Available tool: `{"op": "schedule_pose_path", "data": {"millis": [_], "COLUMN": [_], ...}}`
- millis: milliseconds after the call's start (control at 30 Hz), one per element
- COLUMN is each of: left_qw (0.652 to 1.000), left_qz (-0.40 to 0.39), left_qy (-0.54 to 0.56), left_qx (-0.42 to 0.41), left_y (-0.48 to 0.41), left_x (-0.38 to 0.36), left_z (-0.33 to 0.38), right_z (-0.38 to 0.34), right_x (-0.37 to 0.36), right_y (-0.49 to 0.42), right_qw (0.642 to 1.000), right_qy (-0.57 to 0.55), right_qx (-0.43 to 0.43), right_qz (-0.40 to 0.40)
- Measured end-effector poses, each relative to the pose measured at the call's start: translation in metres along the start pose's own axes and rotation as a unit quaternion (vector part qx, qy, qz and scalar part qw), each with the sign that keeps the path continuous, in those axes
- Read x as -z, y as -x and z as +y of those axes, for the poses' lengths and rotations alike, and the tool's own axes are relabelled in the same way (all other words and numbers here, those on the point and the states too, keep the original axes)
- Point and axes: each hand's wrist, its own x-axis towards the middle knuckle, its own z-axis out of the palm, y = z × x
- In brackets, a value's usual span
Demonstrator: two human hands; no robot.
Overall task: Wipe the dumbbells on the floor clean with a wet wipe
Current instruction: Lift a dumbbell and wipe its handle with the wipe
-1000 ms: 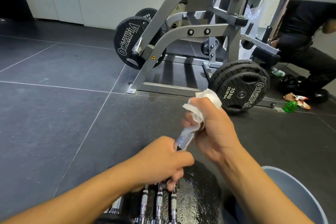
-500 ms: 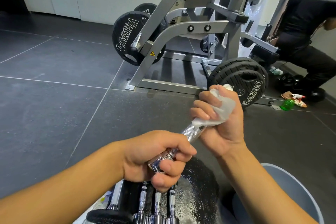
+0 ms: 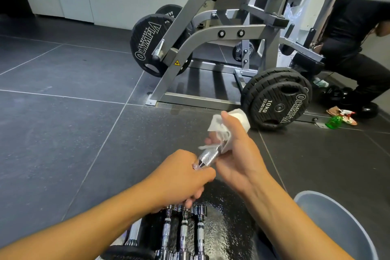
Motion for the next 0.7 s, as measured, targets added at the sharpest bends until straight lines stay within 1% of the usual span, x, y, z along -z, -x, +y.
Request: {"op": "schedule_pose_path", "data": {"millis": [33,100,167,200,233,267,300,333,367,400,467,500,533,600,633,700], "left_qw": [0.995,0.970,0.943,0.942,0.954,0.975,0.991,0.996,0.990,0.983,0.981,0.981,0.981,0.981,0.985,0.992], "left_qz": [-0.028,-0.072,-0.098,-0.089,-0.059,-0.015,0.036,0.087,0.122,0.139,0.147,0.151,0.157,0.166,0.156,0.101], "left_qy": [0.094,0.231,0.315,0.322,0.291,0.222,0.125,0.019,-0.066,-0.114,-0.123,-0.116,-0.107,-0.079,-0.050,0.041], "left_qx": [0.011,0.029,0.040,0.042,0.036,0.024,0.008,-0.009,-0.025,-0.034,-0.040,-0.045,-0.051,-0.058,-0.055,-0.062], "left_y": [0.001,0.001,0.001,0.001,0.001,0.001,0.001,0.001,0.002,0.002,0.003,0.004,0.003,0.003,0.002,0.003], "left_x": [0.000,0.003,0.005,0.006,0.004,0.001,-0.002,-0.007,-0.011,-0.016,-0.021,-0.022,-0.023,-0.021,-0.018,-0.015], "left_z": [0.001,0.004,0.006,0.007,0.007,0.008,0.006,0.003,0.000,-0.003,-0.006,-0.007,-0.007,-0.006,-0.005,-0.002], "right_z": [0.001,0.000,-0.005,-0.006,-0.006,-0.002,0.002,0.008,0.013,0.016,0.014,0.012,0.008,-0.002,-0.007,-0.017], "right_x": [-0.002,-0.005,-0.006,-0.007,-0.008,-0.007,-0.008,-0.007,-0.006,-0.005,-0.006,-0.007,-0.007,-0.008,-0.007,-0.004], "right_y": [0.003,0.005,0.006,0.008,0.011,0.013,0.015,0.016,0.015,0.013,0.010,0.009,0.009,0.009,0.008,0.004], "right_qw": [1.000,0.996,0.991,0.988,0.983,0.975,0.967,0.961,0.956,0.951,0.945,0.952,0.966,0.988,0.989,0.984], "right_qy": [0.014,0.038,0.073,0.103,0.142,0.184,0.223,0.251,0.271,0.291,0.308,0.285,0.234,0.093,0.038,-0.016], "right_qx": [-0.019,-0.039,-0.031,-0.027,-0.030,-0.033,-0.028,-0.015,0.004,0.023,0.044,0.040,0.026,-0.026,-0.055,-0.095], "right_qz": [-0.020,-0.068,-0.105,-0.112,-0.115,-0.117,-0.118,-0.117,-0.111,-0.103,-0.105,-0.109,-0.112,-0.125,-0.135,-0.152]}}
